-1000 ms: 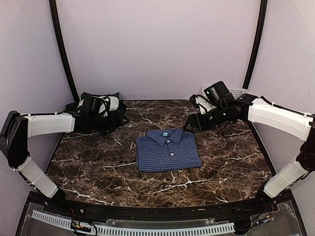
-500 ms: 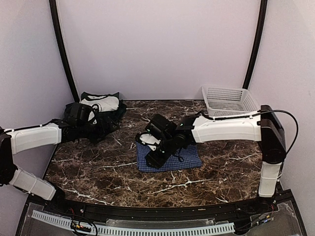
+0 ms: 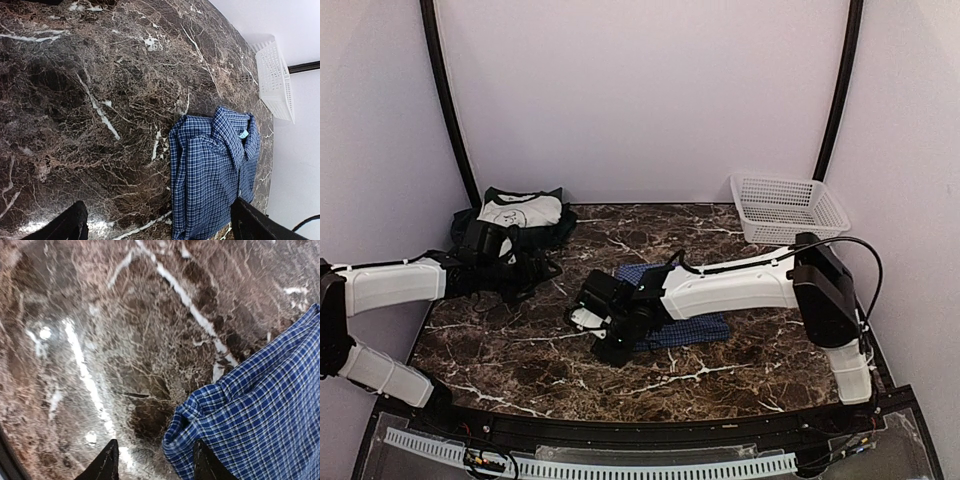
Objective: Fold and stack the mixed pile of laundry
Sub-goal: Pick up the square-folded shirt from the center of the board.
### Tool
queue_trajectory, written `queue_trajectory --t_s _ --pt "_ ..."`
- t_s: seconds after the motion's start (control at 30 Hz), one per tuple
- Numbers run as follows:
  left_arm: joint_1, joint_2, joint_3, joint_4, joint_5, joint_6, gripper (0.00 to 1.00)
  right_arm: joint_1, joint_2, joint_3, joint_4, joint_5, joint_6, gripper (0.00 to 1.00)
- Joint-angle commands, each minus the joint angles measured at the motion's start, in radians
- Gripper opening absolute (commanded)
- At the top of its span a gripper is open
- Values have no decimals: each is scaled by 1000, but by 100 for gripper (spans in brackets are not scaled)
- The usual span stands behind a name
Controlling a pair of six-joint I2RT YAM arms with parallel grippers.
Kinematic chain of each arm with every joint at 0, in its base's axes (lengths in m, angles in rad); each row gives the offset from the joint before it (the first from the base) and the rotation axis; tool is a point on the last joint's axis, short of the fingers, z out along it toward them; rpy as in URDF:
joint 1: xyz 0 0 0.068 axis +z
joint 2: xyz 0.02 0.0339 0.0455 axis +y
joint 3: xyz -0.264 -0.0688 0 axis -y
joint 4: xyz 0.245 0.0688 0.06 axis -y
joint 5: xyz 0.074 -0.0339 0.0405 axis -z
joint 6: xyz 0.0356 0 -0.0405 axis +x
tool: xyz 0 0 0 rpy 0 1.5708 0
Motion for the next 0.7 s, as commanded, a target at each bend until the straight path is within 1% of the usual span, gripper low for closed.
queue_trajectory --t_s 0.0,0.07,0.13,0.17,0.2,0.23,0.37,0.47,0.57,0.67 --pt "5 -28 -35 28 33 -20 99 11 79 17 -25 86 -10 43" --pt "4 -16 -54 57 65 -37 99 11 94 16 -23 129 -6 34" --pt "4 1 -78 107 96 -60 98 12 89 16 -12 156 -3 23" --pt "2 6 -98 148 108 -77 97 12 80 15 -5 169 -2 17" --pt "1 17 -107 169 130 -91 96 12 69 13 5 180 -4 5" --pt "-3 27 -117 204 137 -95 96 12 53 7 17 195 -6 0" --pt "-30 55 -98 236 144 -95 97 1 -55 -48 105 181 -10 0" --pt "-46 82 -94 284 156 -132 98 -13 -127 -82 157 170 -10 0" --pt "-59 134 -98 346 181 -170 99 -27 -168 -101 187 156 -10 0" --pt "-82 176 -85 412 193 -200 99 -38 -174 -100 191 142 -10 0"
